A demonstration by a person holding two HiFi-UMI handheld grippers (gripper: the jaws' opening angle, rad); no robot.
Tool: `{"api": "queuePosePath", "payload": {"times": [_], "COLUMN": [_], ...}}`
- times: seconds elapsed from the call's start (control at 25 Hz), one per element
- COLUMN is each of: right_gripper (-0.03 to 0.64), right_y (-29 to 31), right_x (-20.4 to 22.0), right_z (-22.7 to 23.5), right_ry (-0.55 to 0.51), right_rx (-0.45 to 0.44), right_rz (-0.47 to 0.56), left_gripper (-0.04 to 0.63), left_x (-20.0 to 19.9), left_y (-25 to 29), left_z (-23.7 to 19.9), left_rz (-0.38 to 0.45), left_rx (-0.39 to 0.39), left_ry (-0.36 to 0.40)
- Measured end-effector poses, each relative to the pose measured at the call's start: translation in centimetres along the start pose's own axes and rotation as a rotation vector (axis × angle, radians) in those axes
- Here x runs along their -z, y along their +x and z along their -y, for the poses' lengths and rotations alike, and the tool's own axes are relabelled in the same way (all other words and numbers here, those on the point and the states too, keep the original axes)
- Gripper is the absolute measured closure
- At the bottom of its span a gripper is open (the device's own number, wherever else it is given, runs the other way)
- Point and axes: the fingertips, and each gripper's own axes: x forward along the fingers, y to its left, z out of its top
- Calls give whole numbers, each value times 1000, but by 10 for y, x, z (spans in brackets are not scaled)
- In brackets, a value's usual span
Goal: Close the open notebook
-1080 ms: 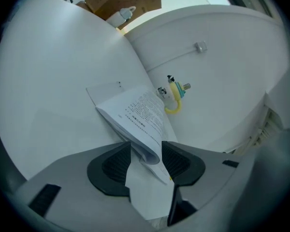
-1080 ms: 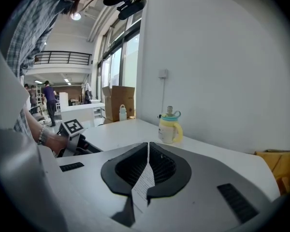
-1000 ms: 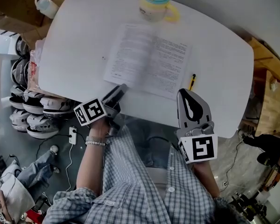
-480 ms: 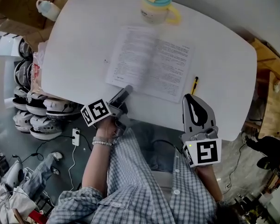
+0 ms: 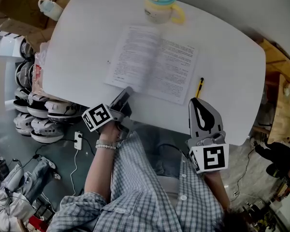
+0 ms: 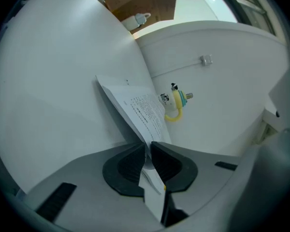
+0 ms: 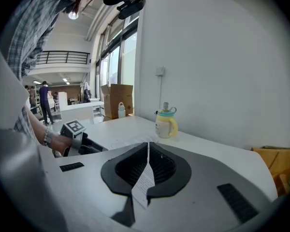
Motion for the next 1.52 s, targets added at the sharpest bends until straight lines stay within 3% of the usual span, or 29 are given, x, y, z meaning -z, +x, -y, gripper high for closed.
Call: {"api": "queuePosePath", "payload": {"times": [0.48,0.68,0.84,1.12,1.32,1.52], "right_gripper": [591,591,591,591,591,591], "right_y": [-17,-24,-28,-35,-40,-42], "right_x": [1,2,2,5,5,4], "right_z": [5,6,5,7,8,11], "right_ry": [-8,-4,-4,2,6,5], "right_rx": [10,20,23,35,42,57], "right_rz": [15,21,23,26,27,29], "left_gripper": [571,572,574,575,575,575], "left_x": [16,29,42,57,65,69], "left_y": [2,5,10,19,24,26], "left_z": [24,34,40,43,43,42], "left_rz": [-69,-144,-201,-273,-324,-357], "left_rx": [-33,-75,-77,-97,-106,-118], "left_ry": [304,510,614,732,771,764]}}
